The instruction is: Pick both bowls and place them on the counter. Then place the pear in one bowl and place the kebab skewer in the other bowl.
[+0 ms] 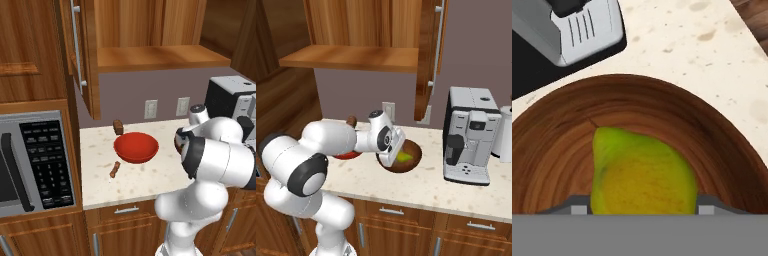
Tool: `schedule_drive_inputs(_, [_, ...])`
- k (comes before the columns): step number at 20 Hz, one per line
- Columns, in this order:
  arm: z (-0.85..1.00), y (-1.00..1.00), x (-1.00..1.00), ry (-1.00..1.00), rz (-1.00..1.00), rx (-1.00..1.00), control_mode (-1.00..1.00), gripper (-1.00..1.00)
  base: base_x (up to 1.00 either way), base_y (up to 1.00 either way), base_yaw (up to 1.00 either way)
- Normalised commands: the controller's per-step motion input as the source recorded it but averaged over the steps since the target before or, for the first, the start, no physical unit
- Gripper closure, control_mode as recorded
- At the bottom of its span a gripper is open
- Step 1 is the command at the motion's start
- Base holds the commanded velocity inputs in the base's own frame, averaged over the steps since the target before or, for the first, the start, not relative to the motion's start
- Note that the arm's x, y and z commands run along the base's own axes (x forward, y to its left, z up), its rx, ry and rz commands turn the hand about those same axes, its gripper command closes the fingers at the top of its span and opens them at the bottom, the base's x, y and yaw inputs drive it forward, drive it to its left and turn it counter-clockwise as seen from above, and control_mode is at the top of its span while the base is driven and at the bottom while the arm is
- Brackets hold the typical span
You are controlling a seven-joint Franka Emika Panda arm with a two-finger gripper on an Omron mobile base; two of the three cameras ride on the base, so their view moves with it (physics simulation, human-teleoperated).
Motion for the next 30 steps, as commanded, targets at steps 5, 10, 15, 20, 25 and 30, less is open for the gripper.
schedule_drive_inputs(5, [-0.06, 0.00, 0.00, 0.02, 0.00, 0.00, -1.00, -1.00, 0.00, 0.00, 0.00])
schedule_drive_inputs(10, [0.07, 0.02, 0.00, -0.01, 0.00, 0.01, -1.00, -1.00, 0.00, 0.00, 0.00])
schedule_drive_inputs(15, [0.41, 0.25, -0.19, -0.08, 0.00, 0.00, -1.00, -1.00, 0.00, 0.00, 0.00])
schedule_drive_inputs(20, [0.37, 0.63, -0.38, -0.04, 0.00, 0.00, -1.00, -1.00, 0.00, 0.00, 0.00])
schedule_drive_inputs(25, [0.17, 0.60, -0.19, -0.01, 0.06, 0.00, -1.00, -1.00, 0.00, 0.00, 0.00])
schedule_drive_inputs(30, [0.00, 0.26, -0.13, -0.02, 0.10, 0.00, -1.00, -1.00, 0.00, 0.00, 0.00])
